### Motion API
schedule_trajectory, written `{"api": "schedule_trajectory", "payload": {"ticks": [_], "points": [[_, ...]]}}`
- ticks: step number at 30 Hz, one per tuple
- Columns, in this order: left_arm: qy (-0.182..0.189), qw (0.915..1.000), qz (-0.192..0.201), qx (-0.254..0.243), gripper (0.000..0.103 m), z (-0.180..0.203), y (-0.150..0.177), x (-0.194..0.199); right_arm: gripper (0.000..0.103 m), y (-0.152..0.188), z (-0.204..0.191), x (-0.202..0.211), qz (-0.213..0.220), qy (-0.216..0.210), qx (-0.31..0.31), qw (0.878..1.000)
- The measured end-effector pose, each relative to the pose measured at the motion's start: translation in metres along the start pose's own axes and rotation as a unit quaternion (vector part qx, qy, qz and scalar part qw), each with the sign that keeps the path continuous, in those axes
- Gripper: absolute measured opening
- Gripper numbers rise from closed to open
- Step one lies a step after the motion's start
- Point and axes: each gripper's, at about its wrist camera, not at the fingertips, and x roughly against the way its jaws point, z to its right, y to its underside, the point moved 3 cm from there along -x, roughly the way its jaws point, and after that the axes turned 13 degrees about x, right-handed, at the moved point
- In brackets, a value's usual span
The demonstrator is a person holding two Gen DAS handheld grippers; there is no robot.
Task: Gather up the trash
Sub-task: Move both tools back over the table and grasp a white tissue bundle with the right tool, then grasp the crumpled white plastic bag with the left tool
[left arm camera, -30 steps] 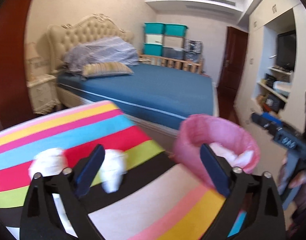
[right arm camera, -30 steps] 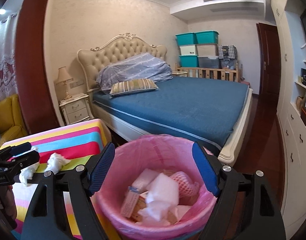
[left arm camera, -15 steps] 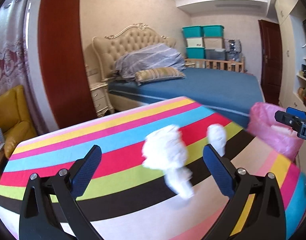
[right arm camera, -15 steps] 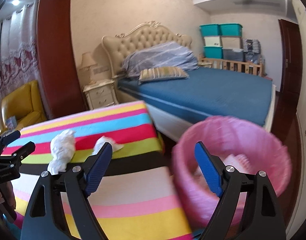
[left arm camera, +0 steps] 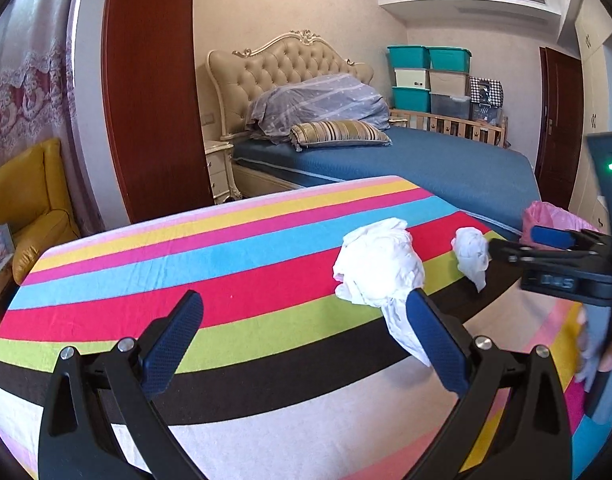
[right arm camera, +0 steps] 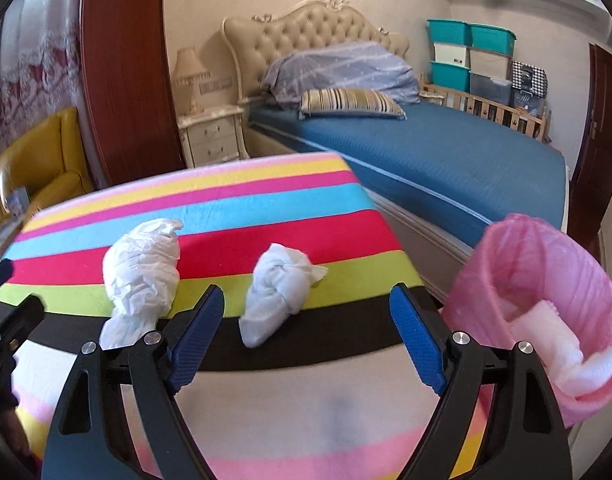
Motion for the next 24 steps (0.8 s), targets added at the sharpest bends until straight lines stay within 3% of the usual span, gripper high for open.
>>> {"api": "schedule_trajectory", "payload": {"ticks": [6, 14, 16, 24], "points": [[-0.003, 0.9999, -0.014, -0.005, 0.098, 0.003, 0.001, -0.004, 0.077, -0.012, -0.007, -0.028, -0.039, 0.008, 0.000, 0.999], [0.000, 0.9994, -0.021, -0.027, 0.098, 0.011, 0.004, -0.004, 0.055, -0.012, -0.008, -0.043, -0.069, 0.000, 0.004, 0.998], [-0.002, 0.9993, -0.022, -0.031, 0.098, 0.012, 0.004, -0.005, 0.030, -0.011, -0.007, -0.042, -0.068, -0.003, 0.001, 0.998], [0.018, 0.9985, -0.043, -0.027, 0.098, 0.014, 0.004, -0.012, 0.026, 0.010, 0.001, -0.008, -0.040, 0.000, -0.011, 0.999]]}}
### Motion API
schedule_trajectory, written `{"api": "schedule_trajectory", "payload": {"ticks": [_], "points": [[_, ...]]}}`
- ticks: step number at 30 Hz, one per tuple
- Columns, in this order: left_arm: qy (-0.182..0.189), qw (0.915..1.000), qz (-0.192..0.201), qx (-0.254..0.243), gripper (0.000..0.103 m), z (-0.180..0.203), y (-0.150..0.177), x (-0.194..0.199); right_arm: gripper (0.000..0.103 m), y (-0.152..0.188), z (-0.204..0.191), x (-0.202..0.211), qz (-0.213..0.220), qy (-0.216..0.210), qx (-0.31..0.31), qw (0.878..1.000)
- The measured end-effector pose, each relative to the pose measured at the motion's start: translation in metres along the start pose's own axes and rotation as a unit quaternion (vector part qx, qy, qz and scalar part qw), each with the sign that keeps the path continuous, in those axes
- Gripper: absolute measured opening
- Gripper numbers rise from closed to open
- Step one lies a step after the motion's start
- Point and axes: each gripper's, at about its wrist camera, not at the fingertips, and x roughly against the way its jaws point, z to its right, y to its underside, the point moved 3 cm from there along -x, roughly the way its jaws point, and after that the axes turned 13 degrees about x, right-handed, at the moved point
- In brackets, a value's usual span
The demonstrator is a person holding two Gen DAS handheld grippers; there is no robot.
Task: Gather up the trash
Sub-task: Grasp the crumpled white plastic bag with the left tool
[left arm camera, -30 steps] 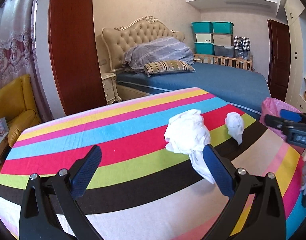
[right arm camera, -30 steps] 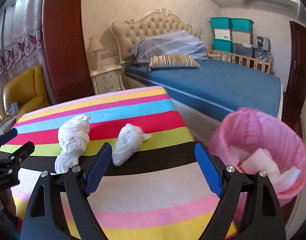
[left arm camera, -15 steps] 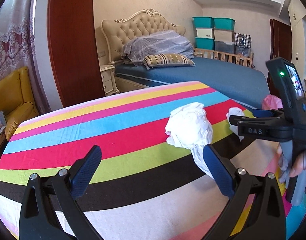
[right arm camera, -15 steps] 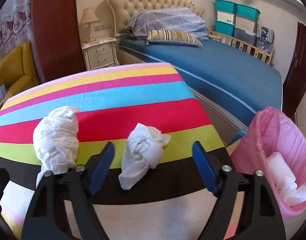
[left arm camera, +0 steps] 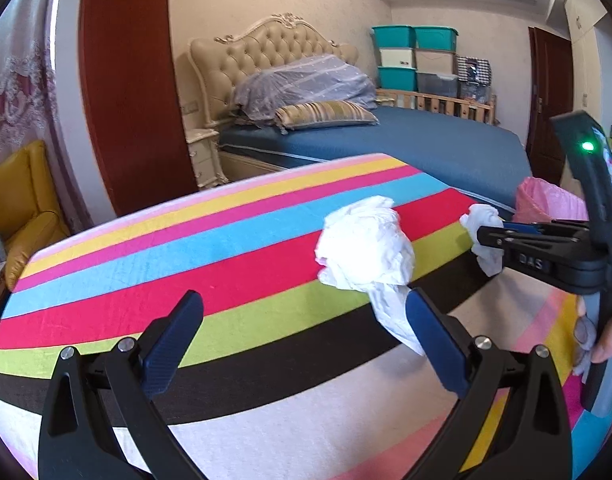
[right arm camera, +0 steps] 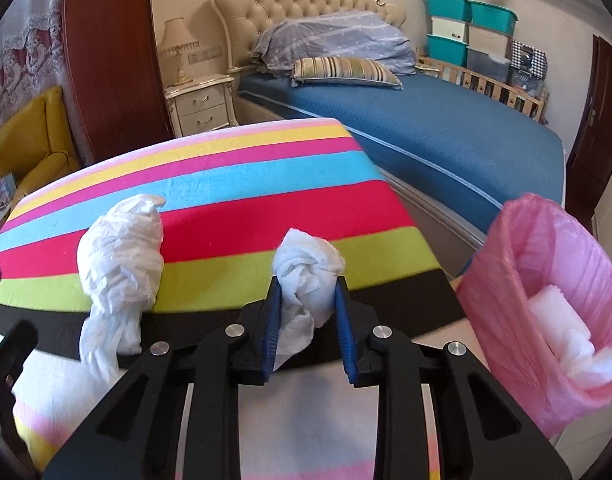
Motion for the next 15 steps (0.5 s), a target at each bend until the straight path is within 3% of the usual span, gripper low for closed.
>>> {"api": "schedule_trajectory", "payload": {"ticks": [6, 15], "points": [[0.034, 0.9985, -0.034, 0.027, 0.098, 0.014, -0.006, -0.024, 0.026, 0.014, 0.011, 0.022, 0.021, 0.008, -0.011, 1.000], [0.033, 0.9956, -0.080, 0.036, 0.093, 0.041, -0.018, -0.069, 0.026, 0.023, 0.021, 0.037, 0.042, 0.022, -0.028, 0.998]]}}
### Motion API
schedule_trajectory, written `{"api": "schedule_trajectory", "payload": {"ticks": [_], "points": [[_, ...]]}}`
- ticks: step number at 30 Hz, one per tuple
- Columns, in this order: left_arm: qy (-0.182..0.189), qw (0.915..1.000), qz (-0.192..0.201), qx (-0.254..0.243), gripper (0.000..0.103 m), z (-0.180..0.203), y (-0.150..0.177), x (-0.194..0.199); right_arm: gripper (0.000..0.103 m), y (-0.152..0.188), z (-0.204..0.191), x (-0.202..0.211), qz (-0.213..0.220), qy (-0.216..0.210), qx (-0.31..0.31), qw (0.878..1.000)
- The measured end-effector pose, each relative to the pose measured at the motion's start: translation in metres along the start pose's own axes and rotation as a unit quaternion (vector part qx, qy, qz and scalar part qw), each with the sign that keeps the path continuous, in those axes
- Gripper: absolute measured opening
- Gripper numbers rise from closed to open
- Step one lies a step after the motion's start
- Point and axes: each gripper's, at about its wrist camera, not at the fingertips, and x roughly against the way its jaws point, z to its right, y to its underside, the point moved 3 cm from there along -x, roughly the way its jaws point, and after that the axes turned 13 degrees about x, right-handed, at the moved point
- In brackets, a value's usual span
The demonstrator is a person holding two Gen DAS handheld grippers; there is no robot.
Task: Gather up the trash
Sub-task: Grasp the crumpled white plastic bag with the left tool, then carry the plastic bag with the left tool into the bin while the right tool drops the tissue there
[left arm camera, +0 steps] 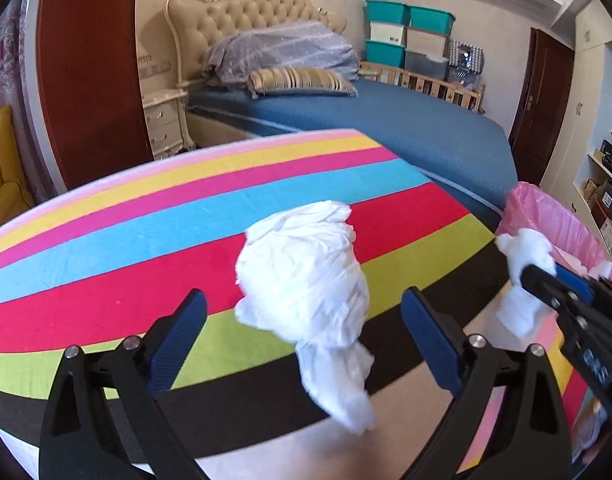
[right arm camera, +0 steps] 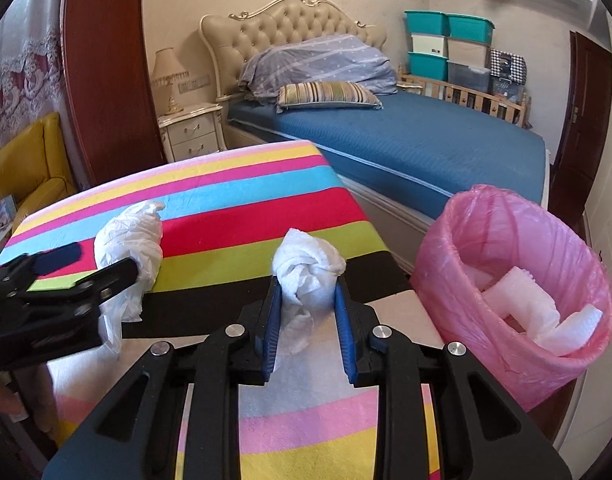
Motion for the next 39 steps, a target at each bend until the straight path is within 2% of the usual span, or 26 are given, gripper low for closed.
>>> {"api": "schedule_trajectory", "payload": {"ticks": [4, 5, 6, 7, 9, 12, 19, 34, 39], "points": [[-0.012, 0.9995, -0.027, 0.011, 0.081, 0.000, -0.003, -0.017, 0.026, -0.001, -0.002, -0.001, -0.001, -0.003, 0.001, 1.000], [-0.012, 0.9993, -0.032, 0.013, 0.073, 0.000, -0.003, -0.019, 0.026, -0.001, -0.003, -0.001, -0.002, -0.003, 0.002, 1.000], [-0.012, 0.9991, -0.038, 0.013, 0.061, 0.000, -0.002, -0.022, 0.026, 0.000, -0.002, -0.001, -0.002, -0.003, 0.001, 1.000], [-0.010, 0.9989, -0.042, 0.015, 0.056, -0.001, -0.002, -0.024, 0.026, 0.000, -0.002, -0.001, -0.002, -0.002, 0.001, 1.000], [-0.006, 0.9990, -0.038, 0.023, 0.048, -0.004, -0.003, -0.022, 0.026, 0.000, -0.002, 0.000, -0.002, -0.001, 0.002, 1.000], [-0.005, 0.9993, -0.025, 0.027, 0.041, -0.007, -0.002, -0.016, 0.026, 0.000, -0.002, -0.001, -0.003, -0.001, 0.004, 1.000], [-0.005, 0.9998, 0.015, 0.011, 0.038, -0.001, -0.002, 0.003, 0.026, 0.000, -0.004, 0.001, -0.001, 0.001, 0.008, 1.000], [0.000, 0.9986, 0.053, 0.003, 0.038, -0.005, 0.008, 0.031, 0.026, -0.003, -0.009, 0.013, 0.027, 0.003, 0.013, 1.000], [0.005, 0.9981, 0.061, 0.000, 0.038, -0.006, 0.016, 0.043, 0.026, 0.001, -0.016, 0.021, 0.032, -0.013, 0.013, 0.999]]}}
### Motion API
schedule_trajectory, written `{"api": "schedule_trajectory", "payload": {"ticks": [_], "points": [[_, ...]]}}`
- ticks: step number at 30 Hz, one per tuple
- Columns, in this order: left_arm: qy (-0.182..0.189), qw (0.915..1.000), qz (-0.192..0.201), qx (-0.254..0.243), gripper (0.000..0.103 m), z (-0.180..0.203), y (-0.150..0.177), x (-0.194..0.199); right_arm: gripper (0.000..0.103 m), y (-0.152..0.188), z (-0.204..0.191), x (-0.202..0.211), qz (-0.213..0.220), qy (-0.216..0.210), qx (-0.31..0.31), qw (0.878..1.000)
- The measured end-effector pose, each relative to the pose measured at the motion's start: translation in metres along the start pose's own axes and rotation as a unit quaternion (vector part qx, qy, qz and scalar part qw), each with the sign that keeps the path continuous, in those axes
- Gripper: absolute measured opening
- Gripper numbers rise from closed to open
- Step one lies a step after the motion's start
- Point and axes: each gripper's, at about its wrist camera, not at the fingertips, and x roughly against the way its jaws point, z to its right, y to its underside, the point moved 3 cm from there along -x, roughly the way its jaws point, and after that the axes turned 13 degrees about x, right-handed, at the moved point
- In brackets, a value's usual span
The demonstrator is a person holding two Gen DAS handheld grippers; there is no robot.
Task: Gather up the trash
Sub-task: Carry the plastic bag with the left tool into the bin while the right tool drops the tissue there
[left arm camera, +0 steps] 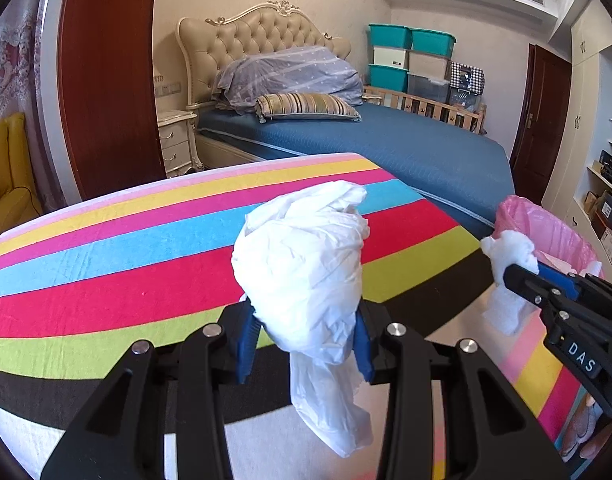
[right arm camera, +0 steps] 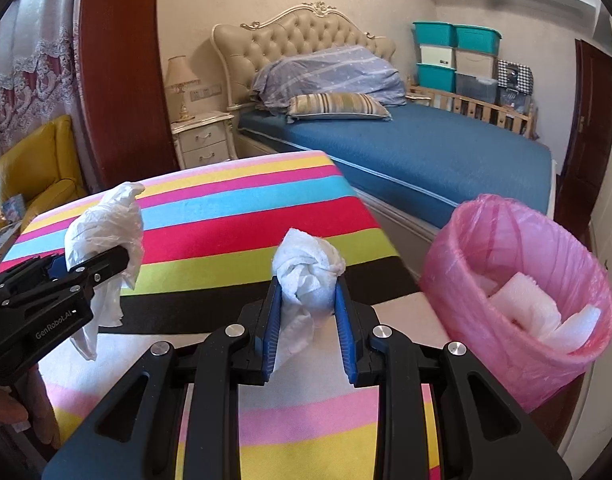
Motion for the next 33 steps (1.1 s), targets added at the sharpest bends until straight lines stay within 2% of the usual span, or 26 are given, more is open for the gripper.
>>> {"api": "schedule_trajectory", "payload": {"ticks": [15, 25, 33], "points": [[0.028, 0.9988, 0.009, -0.040, 0.039, 0.019, 0.027, 0.030, 0.026, 0.019, 0.005, 0.038, 0.025, -0.032, -0.011, 0.999], [0.055, 0.9962, 0.014, -0.066, 0.039, 0.051, 0.036, 0.045, 0.026, 0.021, 0.031, 0.071, 0.055, -0.020, -0.020, 0.998], [0.085, 0.9923, 0.026, -0.086, 0.039, 0.079, 0.041, 0.057, 0.026, 0.035, 0.065, 0.095, 0.068, 0.007, -0.025, 0.997]]}}
